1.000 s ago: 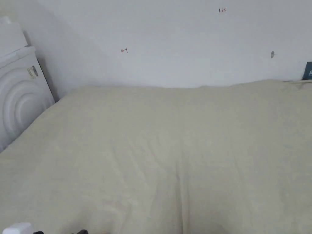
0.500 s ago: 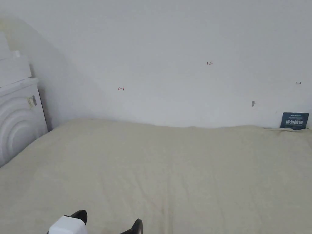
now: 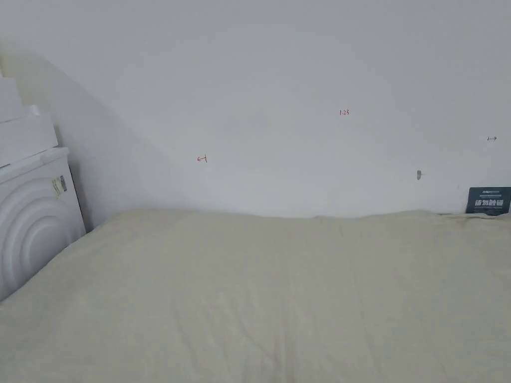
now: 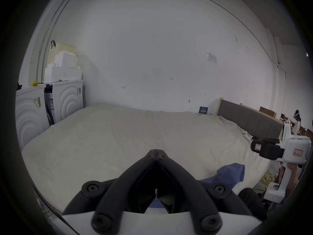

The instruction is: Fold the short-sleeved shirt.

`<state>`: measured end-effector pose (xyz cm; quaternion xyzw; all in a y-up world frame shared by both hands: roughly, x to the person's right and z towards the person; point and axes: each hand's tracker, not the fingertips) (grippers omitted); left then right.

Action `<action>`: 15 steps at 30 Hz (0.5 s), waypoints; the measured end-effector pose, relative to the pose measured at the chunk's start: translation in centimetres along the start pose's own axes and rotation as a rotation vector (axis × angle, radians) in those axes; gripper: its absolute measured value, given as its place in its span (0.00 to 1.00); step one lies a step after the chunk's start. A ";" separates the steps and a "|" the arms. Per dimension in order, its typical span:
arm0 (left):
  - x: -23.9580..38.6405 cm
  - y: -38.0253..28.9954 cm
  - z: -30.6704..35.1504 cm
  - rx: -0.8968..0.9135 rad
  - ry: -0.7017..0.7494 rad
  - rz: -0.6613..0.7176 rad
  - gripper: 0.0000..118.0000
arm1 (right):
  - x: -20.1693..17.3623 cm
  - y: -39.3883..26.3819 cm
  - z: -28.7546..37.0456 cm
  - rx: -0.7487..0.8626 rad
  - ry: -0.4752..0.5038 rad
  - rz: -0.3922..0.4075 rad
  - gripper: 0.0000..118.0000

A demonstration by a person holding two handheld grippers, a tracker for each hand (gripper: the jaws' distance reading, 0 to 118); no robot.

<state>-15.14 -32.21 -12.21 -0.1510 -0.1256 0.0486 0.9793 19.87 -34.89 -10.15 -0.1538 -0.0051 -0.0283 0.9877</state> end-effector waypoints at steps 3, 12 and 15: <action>-0.3 -0.3 0.2 -0.012 -0.003 -0.010 0.00 | 0.1 0.1 0.1 0.005 0.001 -0.008 0.01; -1.1 -0.8 -0.2 -0.055 -0.006 0.005 0.00 | 0.2 0.0 -0.2 -0.006 0.009 -0.025 0.01; -1.5 -0.9 -0.4 -0.062 -0.010 0.011 0.00 | 0.2 -0.1 -0.3 -0.012 0.014 -0.032 0.01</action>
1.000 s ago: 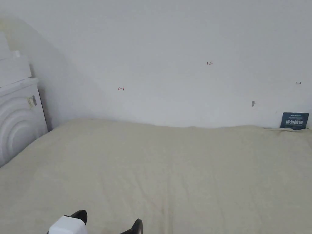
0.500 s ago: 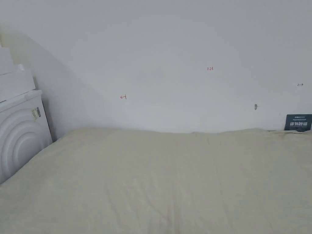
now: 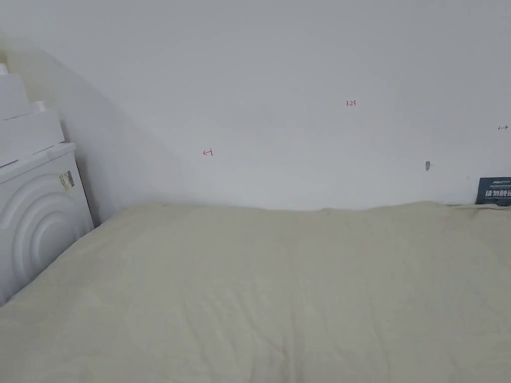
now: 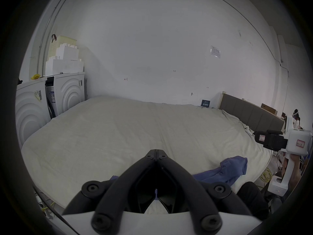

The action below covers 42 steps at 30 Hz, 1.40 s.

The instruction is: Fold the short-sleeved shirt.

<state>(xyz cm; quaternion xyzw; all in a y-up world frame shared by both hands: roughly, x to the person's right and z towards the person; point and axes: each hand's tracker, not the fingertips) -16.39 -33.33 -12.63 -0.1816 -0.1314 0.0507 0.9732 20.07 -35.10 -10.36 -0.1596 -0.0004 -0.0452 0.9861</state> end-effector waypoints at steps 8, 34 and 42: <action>-1.5 -0.9 -0.8 -0.042 -0.012 0.041 0.00 | -0.3 -0.4 -0.3 -0.013 0.008 0.003 0.01; -13.8 -8.4 -14.9 -0.474 -0.092 0.349 0.97 | -0.7 -2.8 -1.9 -0.185 0.033 -0.064 0.01; -12.7 -8.1 -14.0 -0.454 -0.040 0.297 0.31 | -0.9 -3.8 -2.3 -0.216 0.047 -0.064 0.01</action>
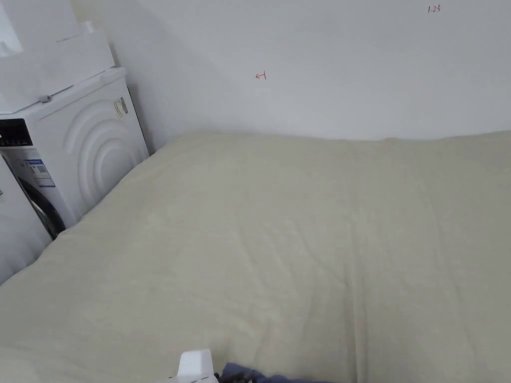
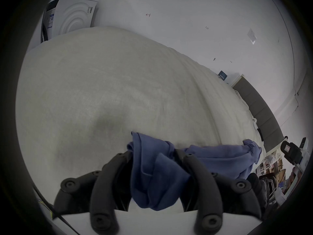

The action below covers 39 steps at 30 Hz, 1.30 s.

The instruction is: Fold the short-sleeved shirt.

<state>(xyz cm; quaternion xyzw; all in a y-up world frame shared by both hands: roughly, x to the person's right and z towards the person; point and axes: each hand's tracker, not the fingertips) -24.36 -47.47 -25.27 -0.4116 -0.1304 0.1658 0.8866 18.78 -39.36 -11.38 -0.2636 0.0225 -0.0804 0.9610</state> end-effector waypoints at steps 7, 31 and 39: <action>-1.6 0.2 0.6 0.061 0.083 0.033 0.17 | 1.1 -0.1 0.4 0.005 -0.012 -0.026 0.01; 16.8 -5.4 -4.0 -0.053 0.079 -0.498 0.16 | 4.8 -1.5 2.3 0.013 -0.098 -0.105 0.01; 15.8 -5.0 -1.5 -0.004 -0.089 -0.373 0.69 | 5.6 -2.2 2.2 0.000 -0.110 -0.146 0.01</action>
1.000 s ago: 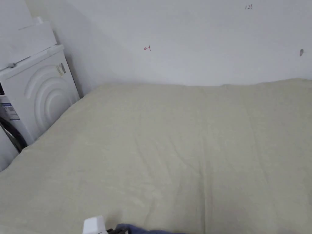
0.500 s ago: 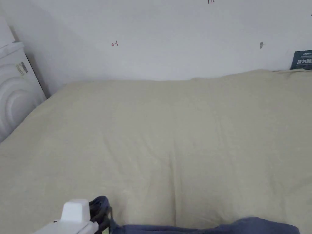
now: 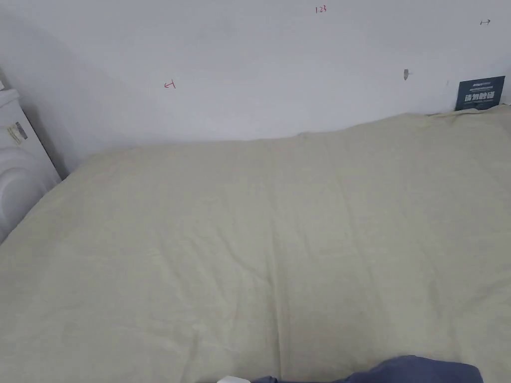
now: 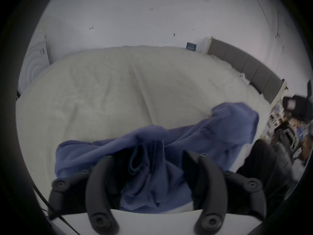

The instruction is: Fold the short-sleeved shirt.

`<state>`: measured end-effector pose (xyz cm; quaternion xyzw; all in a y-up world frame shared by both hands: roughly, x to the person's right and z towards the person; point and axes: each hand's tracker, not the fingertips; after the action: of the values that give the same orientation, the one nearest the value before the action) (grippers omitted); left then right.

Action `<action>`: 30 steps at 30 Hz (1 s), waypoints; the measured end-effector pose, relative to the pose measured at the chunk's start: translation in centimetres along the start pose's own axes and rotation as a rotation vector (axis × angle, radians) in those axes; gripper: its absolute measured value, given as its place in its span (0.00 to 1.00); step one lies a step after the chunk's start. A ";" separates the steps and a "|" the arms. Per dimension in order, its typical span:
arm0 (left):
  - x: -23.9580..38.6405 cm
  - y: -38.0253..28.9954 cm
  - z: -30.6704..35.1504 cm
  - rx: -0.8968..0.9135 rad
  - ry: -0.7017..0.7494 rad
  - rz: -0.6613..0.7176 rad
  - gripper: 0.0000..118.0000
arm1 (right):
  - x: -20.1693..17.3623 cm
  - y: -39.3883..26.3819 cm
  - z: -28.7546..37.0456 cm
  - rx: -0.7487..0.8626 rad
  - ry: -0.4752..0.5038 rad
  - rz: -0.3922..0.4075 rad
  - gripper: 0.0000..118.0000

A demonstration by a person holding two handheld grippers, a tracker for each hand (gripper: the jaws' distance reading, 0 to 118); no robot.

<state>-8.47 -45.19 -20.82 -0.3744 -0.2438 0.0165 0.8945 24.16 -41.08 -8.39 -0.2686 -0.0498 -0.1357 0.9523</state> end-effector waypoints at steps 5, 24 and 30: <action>-4.8 2.6 9.1 0.315 -0.054 0.238 0.84 | 0.0 0.2 0.1 0.001 0.014 -0.010 0.01; -5.4 -2.9 -4.4 0.003 -0.171 0.477 0.06 | 0.5 -0.4 0.7 -0.023 -0.017 -0.027 0.01; -5.9 -1.0 0.0 0.096 -0.195 0.525 0.06 | 0.0 0.1 0.9 -0.004 0.016 -0.016 0.01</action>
<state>-13.76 -47.17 -22.67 -0.3788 -0.2222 0.2951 0.8486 24.17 -40.50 -7.69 -0.2691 -0.0442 -0.1454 0.9511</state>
